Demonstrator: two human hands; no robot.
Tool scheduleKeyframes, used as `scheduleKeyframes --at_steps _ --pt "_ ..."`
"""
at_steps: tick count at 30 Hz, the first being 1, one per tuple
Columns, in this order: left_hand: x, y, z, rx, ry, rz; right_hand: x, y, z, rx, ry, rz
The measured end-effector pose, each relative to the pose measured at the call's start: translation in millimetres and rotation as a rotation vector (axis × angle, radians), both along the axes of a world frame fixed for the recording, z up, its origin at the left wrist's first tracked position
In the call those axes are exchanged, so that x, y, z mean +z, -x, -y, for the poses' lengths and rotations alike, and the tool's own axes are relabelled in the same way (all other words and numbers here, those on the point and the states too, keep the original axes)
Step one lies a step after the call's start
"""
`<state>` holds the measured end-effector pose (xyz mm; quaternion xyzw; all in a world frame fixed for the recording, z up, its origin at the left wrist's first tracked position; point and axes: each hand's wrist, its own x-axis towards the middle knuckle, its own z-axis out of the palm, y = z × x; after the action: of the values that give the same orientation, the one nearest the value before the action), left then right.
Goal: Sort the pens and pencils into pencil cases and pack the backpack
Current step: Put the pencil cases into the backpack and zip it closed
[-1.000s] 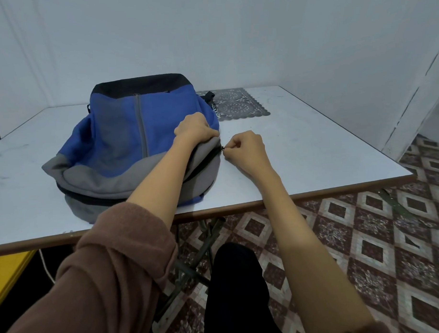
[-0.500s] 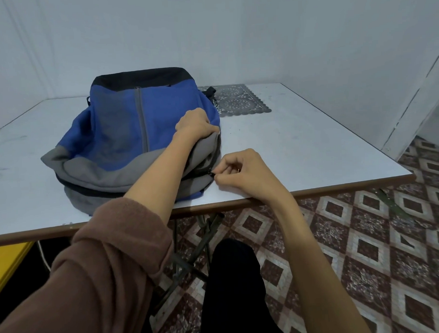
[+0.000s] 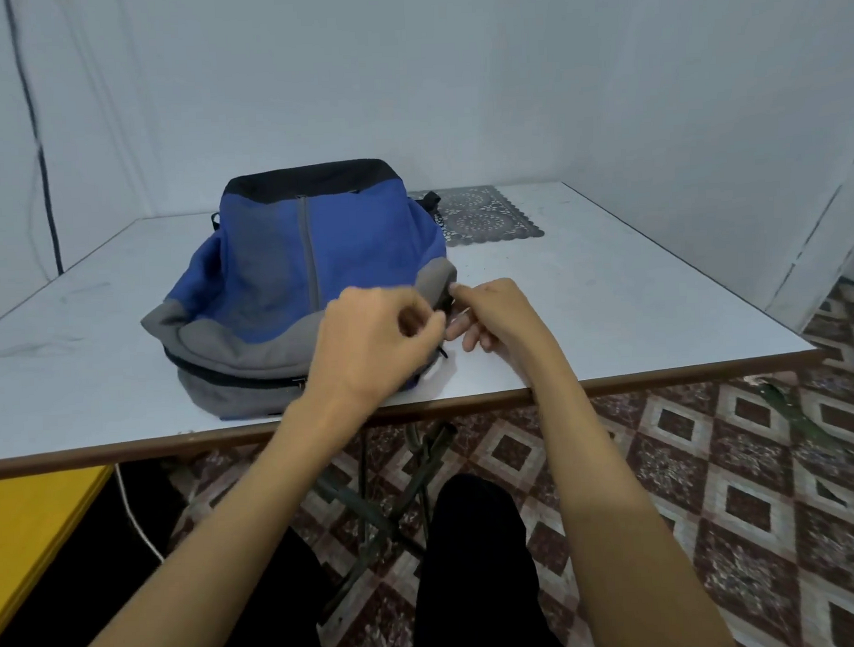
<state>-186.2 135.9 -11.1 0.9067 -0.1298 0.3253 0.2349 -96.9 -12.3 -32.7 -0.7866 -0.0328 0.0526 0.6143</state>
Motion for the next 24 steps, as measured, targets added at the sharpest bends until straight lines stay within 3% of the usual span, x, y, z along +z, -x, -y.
scheduleKeyframes --at_steps 6,14,24 --pt "-15 -26 15 0.276 -0.277 -0.215 21 -4 -1 0.074 0.095 -0.194" --pt "-7 -11 14 0.222 -0.239 -0.269 22 -4 -3 0.050 0.040 -0.283" --pt "-12 28 -12 0.203 -0.159 -0.224 11 -15 -6 -0.052 0.054 -0.220"
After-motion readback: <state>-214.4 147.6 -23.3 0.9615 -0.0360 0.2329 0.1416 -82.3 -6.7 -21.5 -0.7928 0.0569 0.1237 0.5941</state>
